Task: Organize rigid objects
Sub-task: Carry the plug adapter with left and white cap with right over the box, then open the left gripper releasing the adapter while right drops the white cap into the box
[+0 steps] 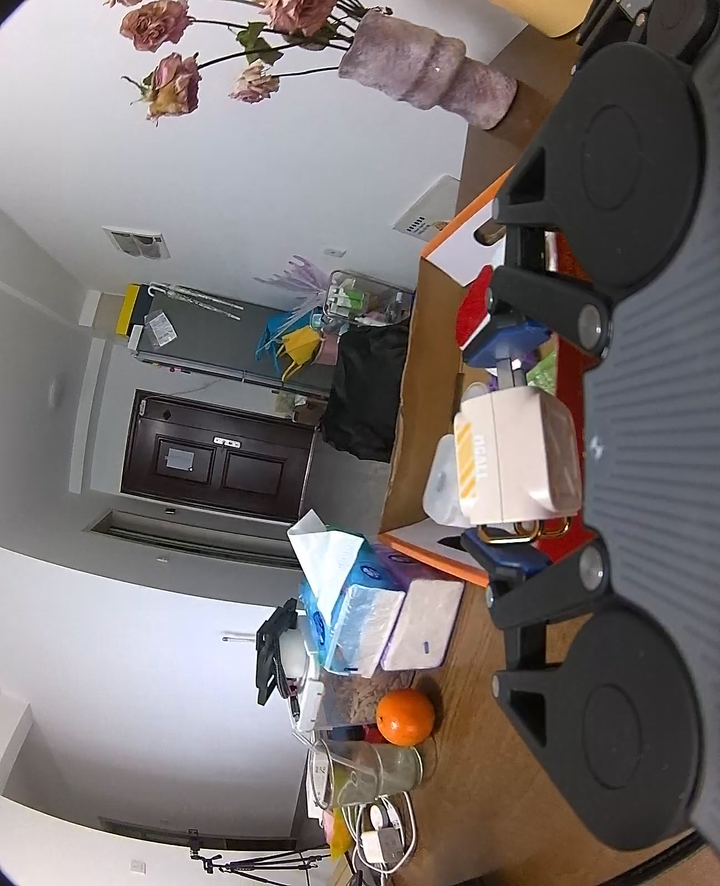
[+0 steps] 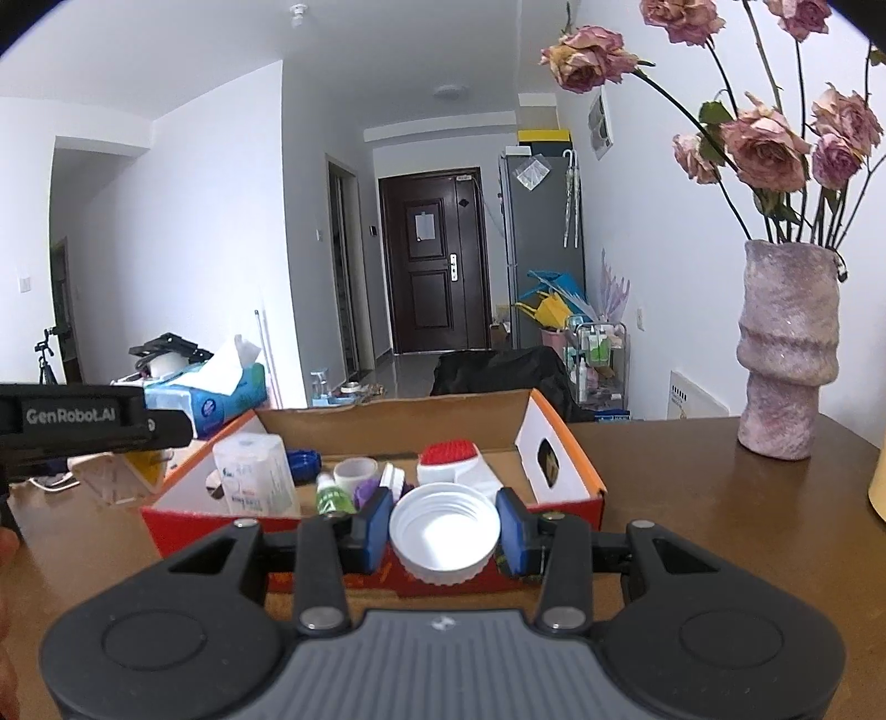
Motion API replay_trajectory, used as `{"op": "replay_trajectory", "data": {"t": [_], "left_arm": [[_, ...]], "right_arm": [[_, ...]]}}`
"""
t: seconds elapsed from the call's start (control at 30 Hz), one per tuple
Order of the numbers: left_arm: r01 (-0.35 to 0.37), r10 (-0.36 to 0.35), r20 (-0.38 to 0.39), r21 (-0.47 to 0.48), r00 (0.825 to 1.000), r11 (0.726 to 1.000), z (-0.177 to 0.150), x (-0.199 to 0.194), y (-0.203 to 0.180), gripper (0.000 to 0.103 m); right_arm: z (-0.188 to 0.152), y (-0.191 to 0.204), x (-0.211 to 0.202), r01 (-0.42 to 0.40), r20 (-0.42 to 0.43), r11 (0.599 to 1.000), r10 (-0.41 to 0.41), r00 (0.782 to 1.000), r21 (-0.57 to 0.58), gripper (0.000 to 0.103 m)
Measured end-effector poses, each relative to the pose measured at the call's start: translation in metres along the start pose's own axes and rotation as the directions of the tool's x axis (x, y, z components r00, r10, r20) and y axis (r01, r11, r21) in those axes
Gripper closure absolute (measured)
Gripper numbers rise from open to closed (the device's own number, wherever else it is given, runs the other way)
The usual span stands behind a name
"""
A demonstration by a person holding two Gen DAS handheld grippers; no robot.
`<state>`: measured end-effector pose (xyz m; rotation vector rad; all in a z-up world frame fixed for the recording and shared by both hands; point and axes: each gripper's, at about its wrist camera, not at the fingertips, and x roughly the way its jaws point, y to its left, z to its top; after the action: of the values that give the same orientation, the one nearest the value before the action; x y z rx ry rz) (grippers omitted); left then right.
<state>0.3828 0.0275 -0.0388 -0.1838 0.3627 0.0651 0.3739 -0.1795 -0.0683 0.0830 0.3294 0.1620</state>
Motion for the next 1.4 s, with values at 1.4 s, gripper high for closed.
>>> {"op": "replay_trajectory", "data": {"t": [1.4], "left_arm": [[-0.054,0.055,-0.012,0.053,0.998,0.997,0.035,0.126,-0.014,0.037]], "right_arm": [[0.051,0.014,0.138,-0.023,-0.028,1.0,0.023,0.999,-0.012,0.063]]}}
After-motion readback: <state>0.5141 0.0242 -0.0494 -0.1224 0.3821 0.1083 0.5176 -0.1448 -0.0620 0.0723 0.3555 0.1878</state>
